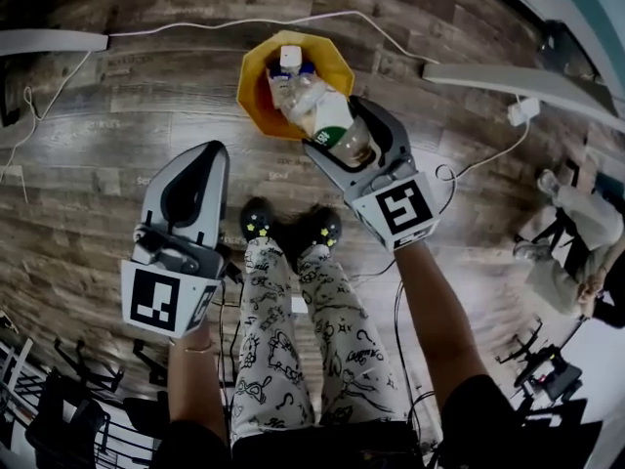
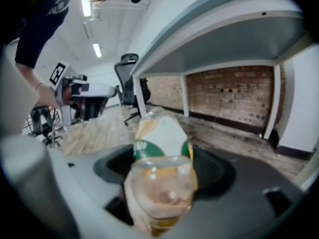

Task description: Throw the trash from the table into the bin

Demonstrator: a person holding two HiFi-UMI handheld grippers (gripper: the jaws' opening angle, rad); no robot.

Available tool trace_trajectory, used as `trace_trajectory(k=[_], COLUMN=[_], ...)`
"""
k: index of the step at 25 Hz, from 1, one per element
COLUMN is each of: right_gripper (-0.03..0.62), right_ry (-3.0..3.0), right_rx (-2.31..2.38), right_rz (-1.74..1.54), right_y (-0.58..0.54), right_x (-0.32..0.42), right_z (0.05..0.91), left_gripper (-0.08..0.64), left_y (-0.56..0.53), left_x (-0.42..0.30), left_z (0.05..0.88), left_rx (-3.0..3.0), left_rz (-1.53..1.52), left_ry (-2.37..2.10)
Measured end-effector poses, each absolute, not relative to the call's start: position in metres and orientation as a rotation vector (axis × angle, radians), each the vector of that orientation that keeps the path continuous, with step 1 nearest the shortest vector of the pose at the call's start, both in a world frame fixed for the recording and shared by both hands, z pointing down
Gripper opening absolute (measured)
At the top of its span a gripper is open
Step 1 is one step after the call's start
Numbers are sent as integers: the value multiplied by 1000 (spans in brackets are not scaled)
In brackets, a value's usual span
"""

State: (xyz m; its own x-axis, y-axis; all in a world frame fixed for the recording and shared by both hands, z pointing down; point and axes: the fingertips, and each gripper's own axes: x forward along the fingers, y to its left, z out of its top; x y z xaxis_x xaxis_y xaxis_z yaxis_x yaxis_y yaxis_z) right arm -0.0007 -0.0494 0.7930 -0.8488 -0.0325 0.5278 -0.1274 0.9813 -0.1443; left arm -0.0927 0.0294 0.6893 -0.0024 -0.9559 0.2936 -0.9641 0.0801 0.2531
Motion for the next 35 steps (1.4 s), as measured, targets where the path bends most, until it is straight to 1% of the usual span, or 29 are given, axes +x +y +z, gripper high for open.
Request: trace_trajectory(k=[10,19,30,35], right_gripper=[374,374,374,374], right_ry=[-2549,-2467,-2440,-2427], right_rx=[183,220,151,175], right_rz=[306,383,256,295], right_y=[-50,-47,-47,-46], right_x=[-13,-9,-26,-29], right_z=[823,852,859,864], left_gripper=[8,8,8,8], left_y=[38,36,41,43], left_x=[-107,-96,-104,-112], left_z=[689,687,688,686], left_rx=[1877,1894,1856,1808], left_rz=[39,23,15,-46], left_ry=[-1983,-1940,-1956,-1985])
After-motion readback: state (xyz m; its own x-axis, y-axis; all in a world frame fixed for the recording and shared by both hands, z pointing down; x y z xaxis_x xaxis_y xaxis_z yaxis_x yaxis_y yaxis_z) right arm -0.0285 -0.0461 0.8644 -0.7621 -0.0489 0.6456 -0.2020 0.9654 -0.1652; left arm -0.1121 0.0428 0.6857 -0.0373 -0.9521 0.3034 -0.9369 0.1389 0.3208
